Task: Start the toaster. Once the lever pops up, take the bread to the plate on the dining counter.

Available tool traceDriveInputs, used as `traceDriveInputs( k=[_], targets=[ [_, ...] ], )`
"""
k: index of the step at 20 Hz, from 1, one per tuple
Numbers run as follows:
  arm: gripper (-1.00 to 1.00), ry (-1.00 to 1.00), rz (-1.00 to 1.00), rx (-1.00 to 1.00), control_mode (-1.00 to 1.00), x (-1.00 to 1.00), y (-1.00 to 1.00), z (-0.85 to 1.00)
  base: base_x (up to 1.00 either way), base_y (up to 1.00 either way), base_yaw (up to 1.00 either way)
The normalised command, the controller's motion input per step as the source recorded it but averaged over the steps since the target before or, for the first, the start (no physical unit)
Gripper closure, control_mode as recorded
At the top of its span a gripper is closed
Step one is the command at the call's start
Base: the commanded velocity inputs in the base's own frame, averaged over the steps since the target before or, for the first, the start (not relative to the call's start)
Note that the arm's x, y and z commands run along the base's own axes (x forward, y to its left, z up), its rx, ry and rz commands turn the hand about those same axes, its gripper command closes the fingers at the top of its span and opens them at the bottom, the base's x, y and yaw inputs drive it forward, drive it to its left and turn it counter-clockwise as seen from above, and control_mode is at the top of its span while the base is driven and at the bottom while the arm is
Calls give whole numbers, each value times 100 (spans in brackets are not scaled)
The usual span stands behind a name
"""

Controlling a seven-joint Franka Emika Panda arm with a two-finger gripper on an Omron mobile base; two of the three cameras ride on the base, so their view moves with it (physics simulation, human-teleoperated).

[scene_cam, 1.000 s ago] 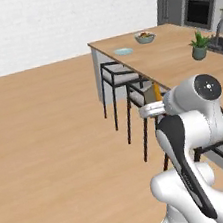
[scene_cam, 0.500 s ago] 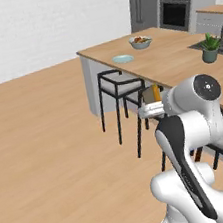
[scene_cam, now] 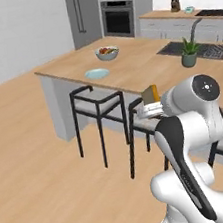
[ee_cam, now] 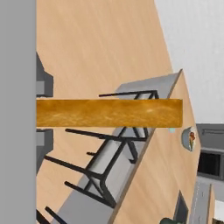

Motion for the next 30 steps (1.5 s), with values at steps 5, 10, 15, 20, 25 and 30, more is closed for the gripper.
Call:
traceDriveInputs(
  k=[5, 10, 15, 20, 25, 30],
  targets=[
    [100, 0, 0, 0, 100, 0, 0, 0, 100, 100, -57],
    [100, 0, 0, 0, 100, 0, 0, 0, 95, 100, -51],
    [100, 0, 0, 0, 100, 0, 0, 0, 69, 100, -44],
    [100, 0, 0, 0, 100, 0, 0, 0, 71, 100, -40],
    [100, 0, 0, 0, 100, 0, 0, 0, 72, 100, -39],
    [100, 0, 0, 0, 100, 0, 0, 0, 59, 100, -34]
  ],
)
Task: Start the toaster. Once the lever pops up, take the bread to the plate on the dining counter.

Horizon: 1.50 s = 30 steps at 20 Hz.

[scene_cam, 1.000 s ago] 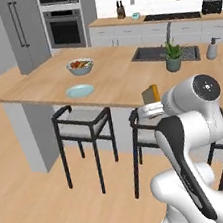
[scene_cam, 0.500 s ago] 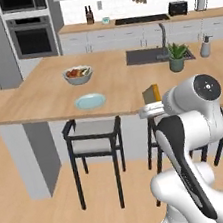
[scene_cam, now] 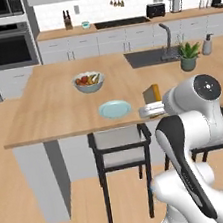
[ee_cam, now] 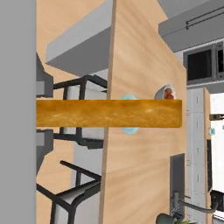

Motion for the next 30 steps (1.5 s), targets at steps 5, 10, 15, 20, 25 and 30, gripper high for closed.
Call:
traceDriveInputs(
  k=[5, 10, 15, 20, 25, 30],
  targets=[
    [100, 0, 0, 0, 100, 0, 0, 0, 17, 76, -19],
    [100, 0, 0, 0, 100, 0, 0, 0, 45, 13, -10],
    [100, 0, 0, 0, 100, 0, 0, 0, 44, 13, -10],
    [100, 0, 0, 0, 100, 0, 0, 0, 36, 39, -13],
    [100, 0, 0, 0, 100, 0, 0, 0, 53, 47, -11],
    [100, 0, 0, 0, 100, 0, 0, 0, 20, 37, -5]
  ],
)
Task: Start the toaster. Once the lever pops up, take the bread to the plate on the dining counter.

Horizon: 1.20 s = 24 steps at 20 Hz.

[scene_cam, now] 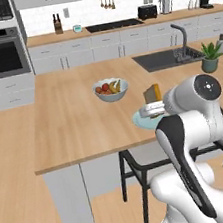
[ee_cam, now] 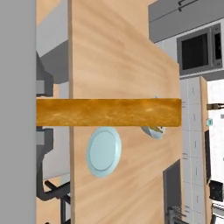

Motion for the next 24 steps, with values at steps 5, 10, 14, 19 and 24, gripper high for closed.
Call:
traceDriveInputs(
  k=[5, 10, 14, 19, 24],
  targets=[
    [100, 0, 0, 0, -100, 25, 0, 0, 13, 16, -1],
    [100, 1, -2, -16, -100, 82, -60, -3, 0, 0, 0],
    [100, 11, -13, -41, -100, 65, -92, -40, 0, 0, 0],
    [100, 30, -17, -28, -100, 64, -65, -73, 0, 0, 0],
    [100, 20, -15, -11, -100, 58, 1, -56, 0, 0, 0]
  ],
)
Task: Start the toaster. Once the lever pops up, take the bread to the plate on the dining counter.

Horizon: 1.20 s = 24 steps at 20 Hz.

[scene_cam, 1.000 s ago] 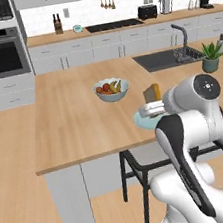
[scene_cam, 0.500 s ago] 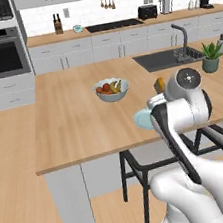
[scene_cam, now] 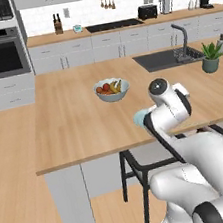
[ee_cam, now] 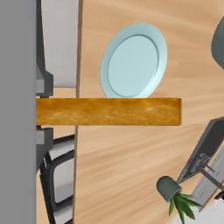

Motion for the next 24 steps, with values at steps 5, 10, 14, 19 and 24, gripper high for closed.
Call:
traceDriveInputs(
  k=[5, 10, 14, 19, 24],
  targets=[
    [100, 9, -13, -6, -100, 51, 1, -21, 0, 0, 0],
    [100, 2, -9, -6, -100, 40, 0, -45, 0, 0, 0],
    [100, 0, -6, -4, -100, 36, 1, -39, 0, 0, 0],
    [100, 0, 0, 0, -100, 27, 0, -30, 0, 0, 0],
    [100, 4, 0, 0, -100, 18, 0, -3, 0, 0, 0]
  ],
)
